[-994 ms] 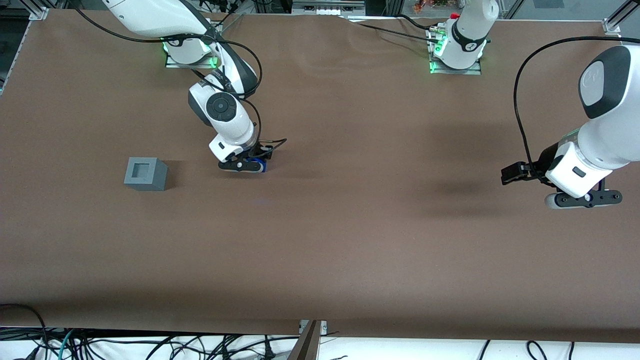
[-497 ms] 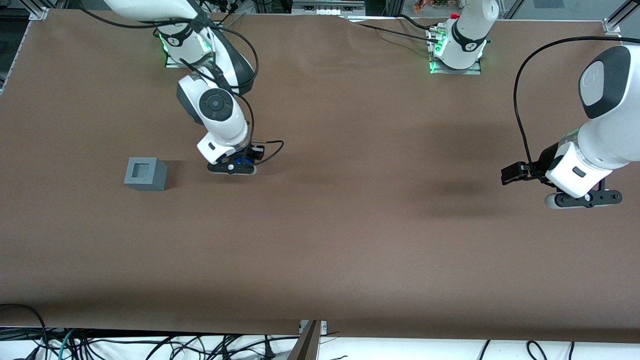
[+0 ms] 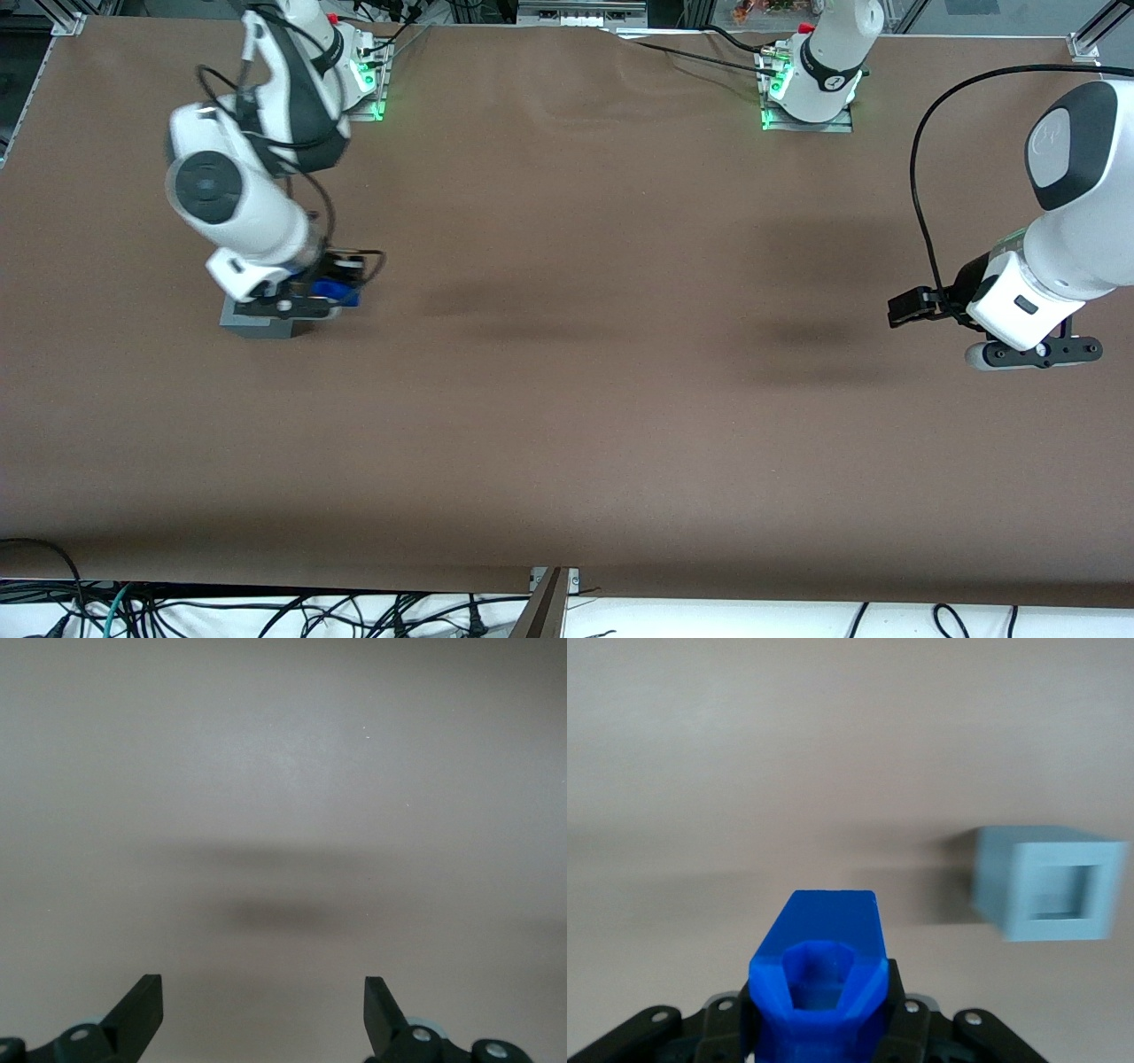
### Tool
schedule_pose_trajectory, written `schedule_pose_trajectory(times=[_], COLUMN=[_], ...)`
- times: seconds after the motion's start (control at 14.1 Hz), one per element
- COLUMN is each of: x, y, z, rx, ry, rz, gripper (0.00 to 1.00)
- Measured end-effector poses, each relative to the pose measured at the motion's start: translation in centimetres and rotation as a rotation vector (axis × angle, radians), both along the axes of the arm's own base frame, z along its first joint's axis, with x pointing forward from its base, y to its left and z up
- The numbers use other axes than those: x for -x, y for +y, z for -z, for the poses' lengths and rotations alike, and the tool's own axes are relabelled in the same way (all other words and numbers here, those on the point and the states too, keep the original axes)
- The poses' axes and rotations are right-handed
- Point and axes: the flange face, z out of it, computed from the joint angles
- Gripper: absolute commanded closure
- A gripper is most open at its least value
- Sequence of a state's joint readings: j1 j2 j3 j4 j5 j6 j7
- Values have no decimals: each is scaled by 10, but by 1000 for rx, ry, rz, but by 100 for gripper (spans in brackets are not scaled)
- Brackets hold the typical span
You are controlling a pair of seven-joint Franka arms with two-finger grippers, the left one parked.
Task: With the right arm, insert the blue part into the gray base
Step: 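Lift the blue block and carry it over the gray base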
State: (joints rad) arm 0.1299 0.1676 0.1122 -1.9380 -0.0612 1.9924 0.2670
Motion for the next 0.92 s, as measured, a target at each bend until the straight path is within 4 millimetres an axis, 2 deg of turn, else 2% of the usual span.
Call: schedule_pose_trajectory(times=[0.21,0.5,0.64,0.92], x=[-7,-9,-9,-2], y=[-66,-117,-136,-163], z=[-20,-16,-7,34], rx=[-5,1,4,3], ry=[-13,-6,-21,-47], rz=[-21,29,55,37], gripper=[78,78,78,78])
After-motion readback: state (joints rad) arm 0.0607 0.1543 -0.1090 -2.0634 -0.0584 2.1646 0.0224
